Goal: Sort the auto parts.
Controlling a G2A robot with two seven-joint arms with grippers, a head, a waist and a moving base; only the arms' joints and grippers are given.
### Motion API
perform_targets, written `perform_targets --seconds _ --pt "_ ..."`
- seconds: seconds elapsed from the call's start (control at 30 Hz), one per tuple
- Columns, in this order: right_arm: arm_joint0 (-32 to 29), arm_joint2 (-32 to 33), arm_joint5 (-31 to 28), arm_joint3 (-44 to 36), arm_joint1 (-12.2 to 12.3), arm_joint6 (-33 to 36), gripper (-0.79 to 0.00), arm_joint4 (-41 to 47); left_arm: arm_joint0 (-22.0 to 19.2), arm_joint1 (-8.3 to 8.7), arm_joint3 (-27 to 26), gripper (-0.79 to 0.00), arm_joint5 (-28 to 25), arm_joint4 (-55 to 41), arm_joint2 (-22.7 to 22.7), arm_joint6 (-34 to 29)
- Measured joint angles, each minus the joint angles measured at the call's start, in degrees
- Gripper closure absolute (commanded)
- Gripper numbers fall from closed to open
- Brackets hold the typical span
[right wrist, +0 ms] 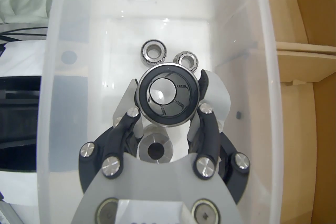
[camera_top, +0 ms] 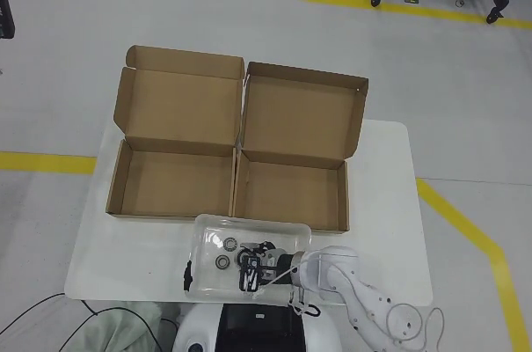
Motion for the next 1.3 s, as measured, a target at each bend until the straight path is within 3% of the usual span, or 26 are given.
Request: perform_targets --seconds 0.33,1.0,1.3 --pt "0.44 0.91 0.09 -5.00 0.70 -12.33 0.000 2.58 0.00 0.00 0.00 -0.785 0.00 0.00 0.00 0.00" --pt "8.93 -1.09 4.34 -7.98 -0.93 -17.52 0.000 18.10 0.00 0.00 0.00 -0.785 0.00 0.00 0.00 0.00" --pt "7.45 2.82 3.82 -9.97 -0.36 -26.44 0.000 21.20 0.00 0.00 0.00 -0.785 0.00 0.00 0.00 0.00"
